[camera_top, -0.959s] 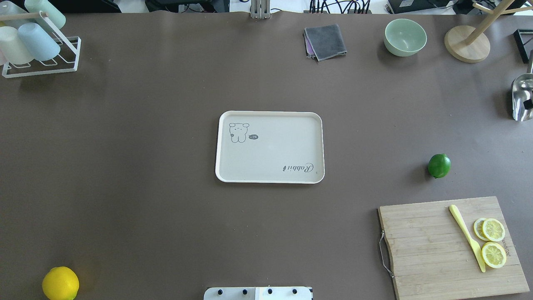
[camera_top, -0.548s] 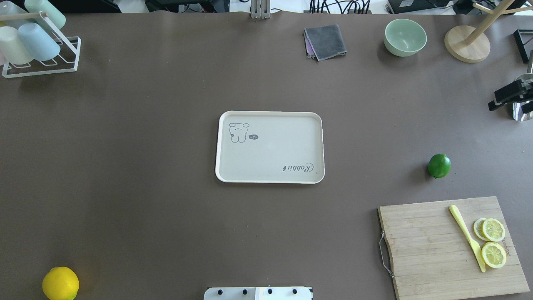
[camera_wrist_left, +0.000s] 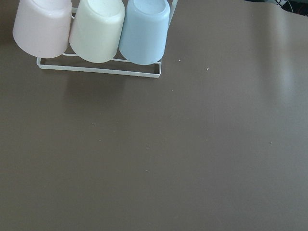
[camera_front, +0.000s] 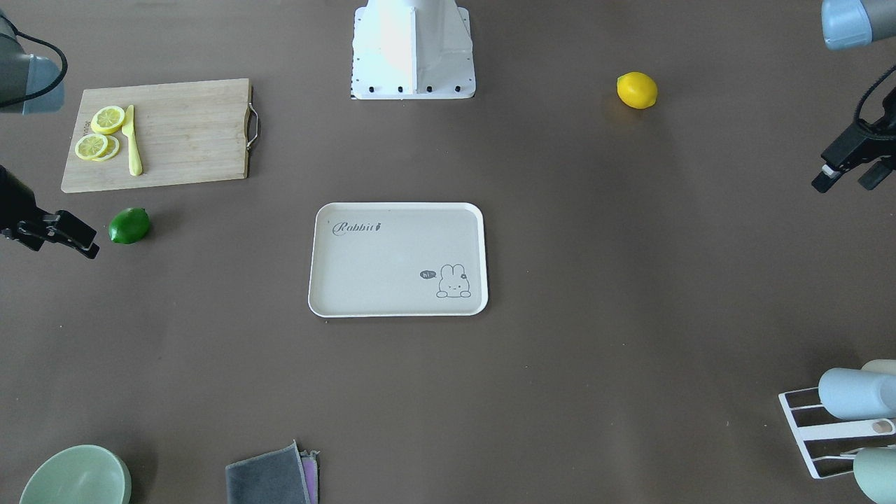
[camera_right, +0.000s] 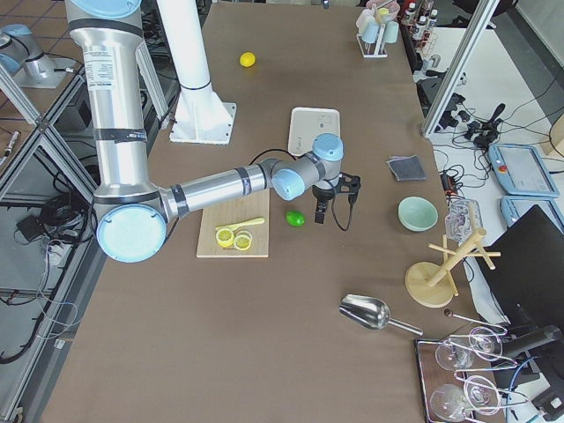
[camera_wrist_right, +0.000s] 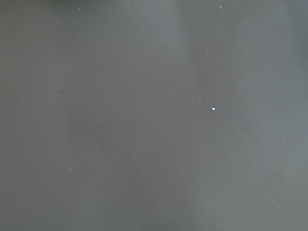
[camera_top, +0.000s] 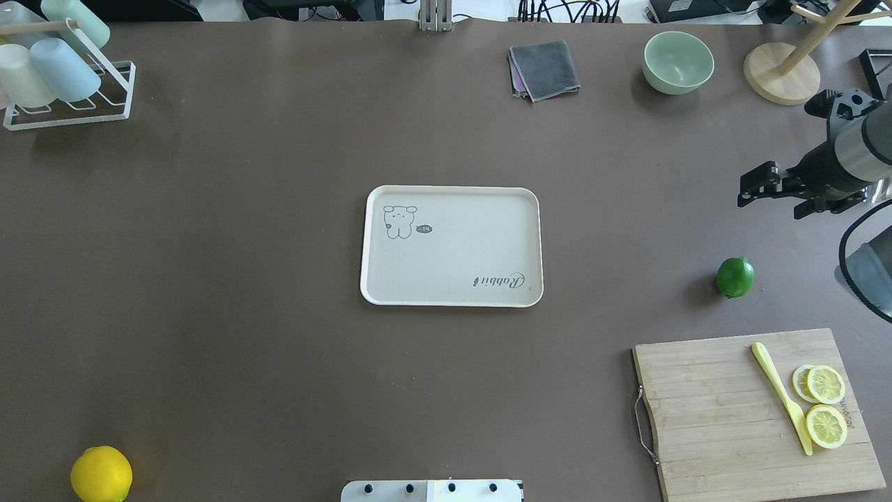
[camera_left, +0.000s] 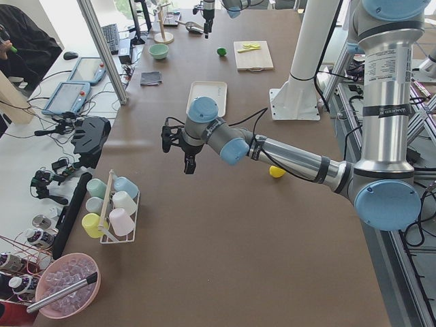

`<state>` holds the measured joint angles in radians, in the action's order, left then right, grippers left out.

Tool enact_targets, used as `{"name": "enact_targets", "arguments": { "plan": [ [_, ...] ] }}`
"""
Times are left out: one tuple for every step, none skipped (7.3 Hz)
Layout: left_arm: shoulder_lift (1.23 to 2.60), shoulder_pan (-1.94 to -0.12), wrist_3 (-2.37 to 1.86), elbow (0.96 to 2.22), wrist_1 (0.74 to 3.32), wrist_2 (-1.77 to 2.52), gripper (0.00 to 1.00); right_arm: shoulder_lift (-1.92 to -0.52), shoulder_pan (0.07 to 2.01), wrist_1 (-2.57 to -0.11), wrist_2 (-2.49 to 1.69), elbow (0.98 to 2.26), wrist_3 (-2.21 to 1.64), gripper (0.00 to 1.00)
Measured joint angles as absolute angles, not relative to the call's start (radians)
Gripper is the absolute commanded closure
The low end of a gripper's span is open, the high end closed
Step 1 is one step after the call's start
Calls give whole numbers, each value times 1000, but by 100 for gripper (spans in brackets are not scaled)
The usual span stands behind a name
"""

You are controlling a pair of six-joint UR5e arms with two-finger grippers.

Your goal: Place all lemons on tray

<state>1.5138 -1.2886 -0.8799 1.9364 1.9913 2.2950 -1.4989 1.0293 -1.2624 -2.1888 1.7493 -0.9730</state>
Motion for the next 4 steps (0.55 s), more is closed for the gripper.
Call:
{"name": "enact_targets", "arguments": {
  "plan": [
    [1504,-1268,-915,1955,1991,2286,2,-1500,993,-1258,-2167,1750,-1012,0],
    [1478,-1241,-952,1989,1991,2264,2,-1504,967,-1257,-2157,1751,-1038,0],
    [1439,-1207,-996,2036,1991,2233,2,-1509,947,-1257,-2153,1751,-1049,0],
    [1405,-1178,-1025,2075,1992,2211,1,-1516,928,-1257,-2147,1751,-1053,0]
  ]
}}
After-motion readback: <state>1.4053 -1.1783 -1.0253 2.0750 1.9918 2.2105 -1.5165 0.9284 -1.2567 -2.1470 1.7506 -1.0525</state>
